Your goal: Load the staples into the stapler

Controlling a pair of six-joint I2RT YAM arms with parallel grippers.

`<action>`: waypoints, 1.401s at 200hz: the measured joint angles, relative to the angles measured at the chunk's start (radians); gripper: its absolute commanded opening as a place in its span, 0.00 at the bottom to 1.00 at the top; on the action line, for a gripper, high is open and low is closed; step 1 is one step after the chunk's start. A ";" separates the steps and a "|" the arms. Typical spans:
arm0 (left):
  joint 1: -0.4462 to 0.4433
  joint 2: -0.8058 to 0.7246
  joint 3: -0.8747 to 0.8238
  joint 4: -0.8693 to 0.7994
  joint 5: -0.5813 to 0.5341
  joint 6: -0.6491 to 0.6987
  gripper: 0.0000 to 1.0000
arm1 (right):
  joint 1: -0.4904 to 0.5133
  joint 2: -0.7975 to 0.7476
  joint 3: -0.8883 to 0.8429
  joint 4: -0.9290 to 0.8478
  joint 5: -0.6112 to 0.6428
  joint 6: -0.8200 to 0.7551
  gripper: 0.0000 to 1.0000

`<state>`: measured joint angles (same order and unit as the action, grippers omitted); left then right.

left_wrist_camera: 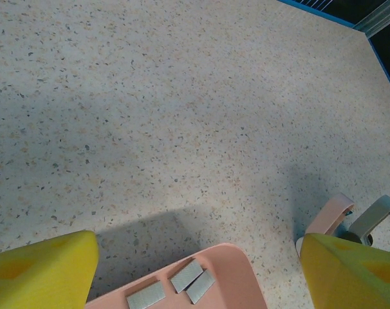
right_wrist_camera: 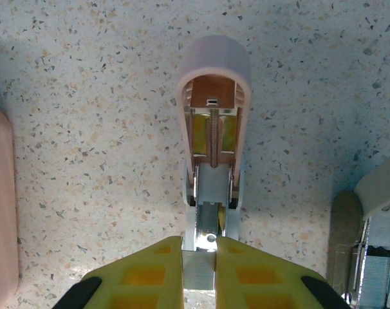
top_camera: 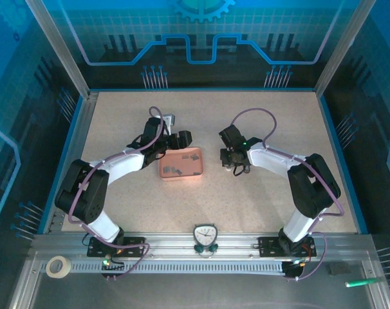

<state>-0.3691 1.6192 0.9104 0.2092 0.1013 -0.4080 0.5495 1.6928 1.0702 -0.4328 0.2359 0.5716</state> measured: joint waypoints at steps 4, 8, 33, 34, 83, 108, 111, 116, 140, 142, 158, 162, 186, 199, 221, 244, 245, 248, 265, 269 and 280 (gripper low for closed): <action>0.000 0.000 -0.001 0.000 0.000 0.000 0.83 | 0.000 0.000 0.000 0.000 0.000 0.001 0.16; 0.000 0.000 -0.001 0.001 0.000 0.000 0.83 | 0.001 0.000 0.000 0.000 0.000 0.003 0.16; 0.000 0.000 -0.005 0.006 0.000 0.000 0.83 | 0.002 0.000 -0.002 0.001 0.001 0.011 0.16; 0.000 0.000 -0.005 0.006 0.000 0.000 0.83 | 0.002 0.000 -0.002 0.001 0.001 0.012 0.16; 0.000 0.000 -0.006 0.006 0.000 0.000 0.83 | 0.002 0.000 -0.012 0.008 0.016 0.023 0.16; 0.000 0.000 -0.010 0.006 0.001 0.000 0.83 | 0.002 0.002 -0.018 0.014 0.019 0.023 0.16; 0.000 0.000 -0.010 0.006 0.001 0.000 0.83 | 0.002 0.002 -0.018 0.015 0.019 0.023 0.16; 0.000 0.000 -0.010 0.006 0.001 0.000 0.83 | 0.002 0.004 -0.018 0.015 0.019 0.023 0.16; 0.000 0.000 -0.010 0.006 0.001 0.000 0.83 | 0.002 0.013 -0.019 0.016 0.019 0.023 0.16; 0.000 0.000 -0.010 0.006 0.001 0.000 0.83 | 0.002 0.013 -0.019 0.017 0.019 0.023 0.16; 0.000 0.000 -0.010 0.006 0.002 0.000 0.83 | 0.002 0.016 -0.024 0.019 0.019 0.023 0.16; 0.000 0.000 -0.010 0.006 0.002 0.000 0.83 | 0.003 0.017 -0.024 0.019 0.019 0.023 0.16; 0.000 0.000 -0.010 0.006 0.005 0.000 0.83 | 0.007 0.024 -0.024 0.027 0.022 0.023 0.15; 0.000 0.000 -0.010 0.006 0.008 0.000 0.83 | 0.008 0.026 -0.024 0.031 0.023 0.023 0.15; 0.000 0.000 -0.010 0.006 0.008 0.000 0.83 | 0.008 0.030 -0.024 0.036 0.023 0.023 0.15; 0.000 0.000 -0.010 0.006 0.008 0.000 0.83 | 0.008 0.035 -0.024 0.041 0.023 0.023 0.15; 0.000 0.000 -0.010 0.006 0.008 0.000 0.83 | 0.008 0.035 -0.024 0.041 0.023 0.023 0.15; 0.000 0.000 -0.010 0.006 0.008 0.000 0.83 | 0.008 0.036 -0.024 0.041 0.023 0.023 0.15; 0.000 0.000 -0.010 0.006 0.008 0.000 0.83 | 0.008 0.042 -0.024 0.042 0.025 0.023 0.15; 0.000 0.000 -0.010 0.006 0.008 0.000 0.83 | 0.008 0.043 -0.024 0.042 0.025 0.024 0.15; 0.000 0.000 -0.010 0.006 0.008 0.000 0.83 | 0.009 0.045 -0.024 0.043 0.026 0.024 0.15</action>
<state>-0.3691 1.6192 0.9001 0.2157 0.1093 -0.4084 0.5583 1.7374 1.0462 -0.3901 0.2619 0.5961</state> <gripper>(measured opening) 0.829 0.154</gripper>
